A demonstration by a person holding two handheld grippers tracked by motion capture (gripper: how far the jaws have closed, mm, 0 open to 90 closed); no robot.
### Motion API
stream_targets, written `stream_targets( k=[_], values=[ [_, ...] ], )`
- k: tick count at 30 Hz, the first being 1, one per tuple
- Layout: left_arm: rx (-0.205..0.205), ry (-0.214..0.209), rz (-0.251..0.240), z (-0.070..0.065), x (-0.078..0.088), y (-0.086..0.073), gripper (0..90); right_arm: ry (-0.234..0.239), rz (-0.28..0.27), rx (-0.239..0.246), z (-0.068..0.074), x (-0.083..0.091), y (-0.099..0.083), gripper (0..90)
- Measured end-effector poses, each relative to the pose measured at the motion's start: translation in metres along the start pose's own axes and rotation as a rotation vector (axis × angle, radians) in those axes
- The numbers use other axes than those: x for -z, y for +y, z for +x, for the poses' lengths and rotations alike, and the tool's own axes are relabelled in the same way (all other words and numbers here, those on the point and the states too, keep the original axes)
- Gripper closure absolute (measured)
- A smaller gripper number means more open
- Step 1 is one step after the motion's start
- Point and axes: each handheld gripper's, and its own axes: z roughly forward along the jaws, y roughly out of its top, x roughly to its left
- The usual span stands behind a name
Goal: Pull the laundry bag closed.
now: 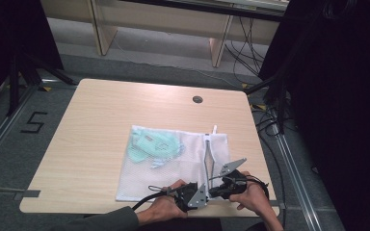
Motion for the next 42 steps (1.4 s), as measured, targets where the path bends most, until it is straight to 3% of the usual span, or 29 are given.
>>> stream_targets(
  k=[1, 2, 5, 6, 7, 10, 12, 14, 18, 20, 22, 24, 26, 27, 29, 32, 35, 42],
  values=[
    [0.020, -0.013, -0.005, -0.001, -0.001, 0.000, 88.5, 0.008, 0.004, -0.009, 0.000, -0.001, 0.000, 86.6],
    [0.010, -0.004, 0.003, 0.000, -0.001, 0.000, 88.5, 0.014, 0.001, 0.002, -0.002, -0.001, 0.000, 86.6],
    [0.060, -0.018, -0.011, 0.002, -0.001, -0.002, 88.4, 0.013, 0.002, -0.002, -0.003, -0.002, 0.001, 86.6],
    [0.034, -0.020, 0.007, 0.004, 0.001, -0.002, 88.5, 0.013, 0.004, -0.003, -0.003, -0.002, 0.001, 86.6],
    [0.075, -0.019, -0.021, 0.003, 0.000, -0.002, 88.4, 0.017, 0.006, -0.005, -0.003, -0.002, 0.002, 86.5],
    [0.095, -0.026, -0.025, 0.001, -0.001, -0.003, 88.4, 0.002, 0.006, 0.002, -0.004, -0.004, 0.003, 86.6],
    [0.078, -0.028, -0.016, 0.003, 0.000, -0.003, 88.4, 0.003, 0.015, 0.000, -0.005, -0.004, 0.004, 86.5],
    [0.124, -0.048, -0.034, 0.002, -0.001, -0.004, 88.4, -0.002, 0.014, 0.009, -0.006, -0.005, 0.005, 86.6],
    [0.114, -0.032, -0.037, 0.002, 0.001, -0.004, 88.4, -0.010, 0.007, 0.020, -0.007, -0.006, 0.006, 86.5],
    [0.119, -0.039, -0.039, 0.002, 0.001, -0.005, 88.4, -0.020, 0.001, 0.075, -0.010, -0.007, 0.008, 86.5],
    [0.131, -0.045, -0.040, 0.002, 0.001, -0.005, 88.4, -0.026, -0.002, 0.078, -0.011, -0.006, 0.009, 86.6],
    [0.124, -0.039, -0.042, 0.003, 0.002, -0.005, 88.4, -0.030, 0.002, 0.039, -0.009, -0.007, 0.009, 86.5],
    [0.106, -0.040, -0.034, 0.003, 0.003, -0.005, 88.4, -0.024, -0.008, 0.070, -0.012, -0.007, 0.011, 86.6],
    [0.106, -0.036, -0.035, 0.003, 0.004, -0.005, 88.5, -0.028, 0.000, 0.048, -0.011, -0.006, 0.011, 86.5],
    [0.127, -0.046, -0.031, 0.002, 0.005, -0.005, 88.4, -0.033, -0.007, 0.076, -0.013, -0.007, 0.012, 86.6],
    [0.115, -0.040, -0.033, 0.005, 0.006, -0.005, 88.4, -0.034, -0.014, 0.075, -0.014, -0.007, 0.013, 86.5],
    [0.145, -0.055, -0.038, 0.004, 0.007, -0.004, 88.4, -0.041, -0.013, 0.078, -0.016, -0.007, 0.014, 86.5],
    [0.144, -0.055, -0.046, 0.004, 0.009, -0.004, 88.3, -0.047, -0.014, 0.081, -0.019, -0.007, 0.017, 86.6]
  ],
)
